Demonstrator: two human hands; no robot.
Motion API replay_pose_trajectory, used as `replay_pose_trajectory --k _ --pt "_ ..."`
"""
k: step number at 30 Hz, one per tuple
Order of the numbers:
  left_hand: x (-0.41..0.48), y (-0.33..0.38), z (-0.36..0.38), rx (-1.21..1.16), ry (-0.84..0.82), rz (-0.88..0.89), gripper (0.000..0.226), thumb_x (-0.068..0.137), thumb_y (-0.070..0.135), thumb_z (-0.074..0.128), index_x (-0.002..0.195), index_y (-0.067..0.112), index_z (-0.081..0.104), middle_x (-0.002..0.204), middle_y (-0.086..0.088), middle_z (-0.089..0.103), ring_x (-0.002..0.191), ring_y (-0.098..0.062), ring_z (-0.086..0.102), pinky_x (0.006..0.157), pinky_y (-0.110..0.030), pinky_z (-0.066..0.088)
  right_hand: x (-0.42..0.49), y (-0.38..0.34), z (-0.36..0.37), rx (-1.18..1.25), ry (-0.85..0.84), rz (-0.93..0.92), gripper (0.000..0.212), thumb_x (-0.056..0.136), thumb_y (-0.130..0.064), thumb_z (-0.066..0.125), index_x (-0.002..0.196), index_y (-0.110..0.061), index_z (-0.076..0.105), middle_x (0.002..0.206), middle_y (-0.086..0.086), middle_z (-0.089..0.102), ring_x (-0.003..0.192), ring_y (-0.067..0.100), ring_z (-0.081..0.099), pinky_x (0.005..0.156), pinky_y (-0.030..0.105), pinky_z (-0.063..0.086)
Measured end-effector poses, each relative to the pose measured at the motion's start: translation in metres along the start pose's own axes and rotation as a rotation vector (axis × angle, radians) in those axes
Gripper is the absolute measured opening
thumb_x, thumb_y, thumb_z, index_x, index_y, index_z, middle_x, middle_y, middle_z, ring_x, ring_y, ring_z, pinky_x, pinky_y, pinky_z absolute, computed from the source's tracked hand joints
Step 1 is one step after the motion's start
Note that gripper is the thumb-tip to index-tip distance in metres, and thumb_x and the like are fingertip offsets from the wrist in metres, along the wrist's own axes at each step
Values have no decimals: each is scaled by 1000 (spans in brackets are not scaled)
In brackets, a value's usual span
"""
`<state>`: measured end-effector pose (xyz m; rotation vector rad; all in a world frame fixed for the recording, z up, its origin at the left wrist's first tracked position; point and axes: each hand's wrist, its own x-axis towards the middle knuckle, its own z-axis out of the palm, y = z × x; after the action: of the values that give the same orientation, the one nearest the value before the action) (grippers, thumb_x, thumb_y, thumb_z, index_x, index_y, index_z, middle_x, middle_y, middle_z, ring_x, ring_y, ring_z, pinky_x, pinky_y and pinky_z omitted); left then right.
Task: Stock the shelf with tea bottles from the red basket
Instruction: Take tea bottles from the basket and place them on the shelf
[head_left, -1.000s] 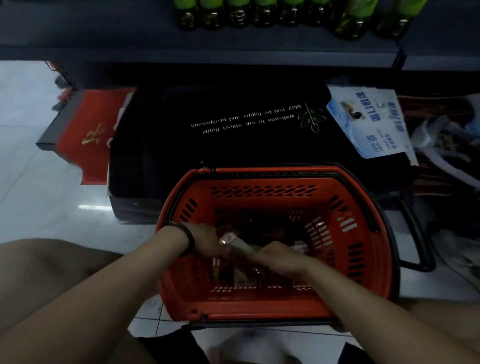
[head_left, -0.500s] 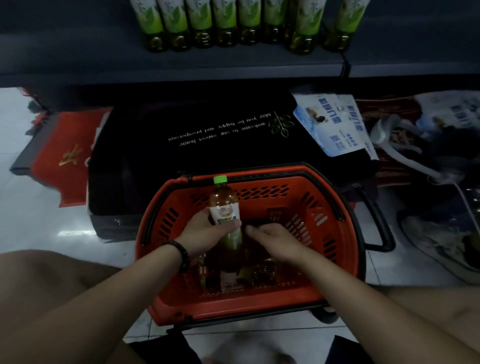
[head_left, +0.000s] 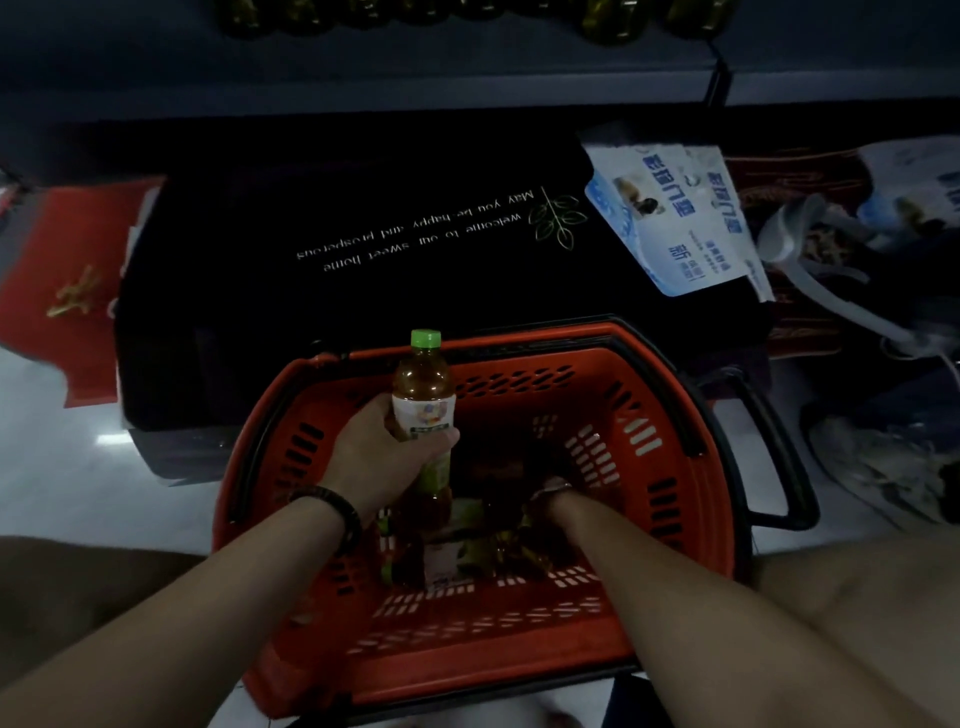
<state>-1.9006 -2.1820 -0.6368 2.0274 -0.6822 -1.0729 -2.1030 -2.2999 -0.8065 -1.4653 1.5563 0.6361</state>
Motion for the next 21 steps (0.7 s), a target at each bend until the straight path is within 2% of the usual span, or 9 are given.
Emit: replay_pose_trajectory --k 3,7,9,11,13,15,18,20,21 --pt "4 3 1 55 -32 1 42 82 42 89 117 33 66 111 12 73 101 -10 72 79 -29 61 -14 -9 -10 124 -35 35 53 113 -26 40 160 -3 33 168 17 32 156 32 29 126 36 24" --pt "7 7 0 71 -53 -12 39 83 41 89 111 39 63 110 13 72 100 -9 72 77 -27 59 -10 -11 -9 -72 -54 -82 59 114 -38 31 162 -5 27 170 16 27 156 32 29 125 36 26" --pt "7 8 0 85 -52 -4 40 82 42 89 112 37 63 109 14 72 99 -7 71 75 -25 58 -12 -9 -8 86 -68 38 62 109 -38 46 160 -5 34 165 18 35 151 32 39 122 38 35" --pt "6 9 -1 101 -54 0 41 82 42 89 113 35 64 109 14 71 100 -8 70 76 -26 59 -19 -7 -13 190 -149 49 54 102 -20 63 150 0 49 155 22 50 142 35 51 110 41 50" --pt "4 9 0 95 -64 -11 42 82 43 89 115 35 65 112 12 72 103 -11 71 84 -34 63 -21 -4 -17 305 -146 38 49 100 -14 66 146 -2 54 149 20 57 136 35 57 104 40 54" --pt "0 9 -1 82 -77 -24 42 81 45 90 113 37 65 114 10 72 106 -14 72 91 -41 64 -26 0 -19 488 -175 68 48 103 -25 63 147 -8 55 147 16 59 133 31 59 110 39 51" --pt "-9 9 -3 50 -85 -33 39 81 44 90 107 42 61 116 9 72 107 -17 72 95 -46 63 -64 -1 -26 630 -186 71 36 111 -28 45 122 -2 66 112 21 70 97 33 70 97 46 59" --pt "-14 12 -5 26 -87 -41 38 82 41 90 104 43 60 117 8 71 108 -18 71 97 -47 62 -81 3 -29 721 -274 60 31 109 -29 52 98 -5 69 89 16 70 78 29 68 78 41 65" --pt "-19 14 -5 13 -90 -43 37 82 40 90 104 43 60 117 8 71 108 -19 71 98 -47 62 -90 5 -29 755 -256 30 25 105 -28 61 96 -6 70 87 17 71 79 30 70 79 45 65"
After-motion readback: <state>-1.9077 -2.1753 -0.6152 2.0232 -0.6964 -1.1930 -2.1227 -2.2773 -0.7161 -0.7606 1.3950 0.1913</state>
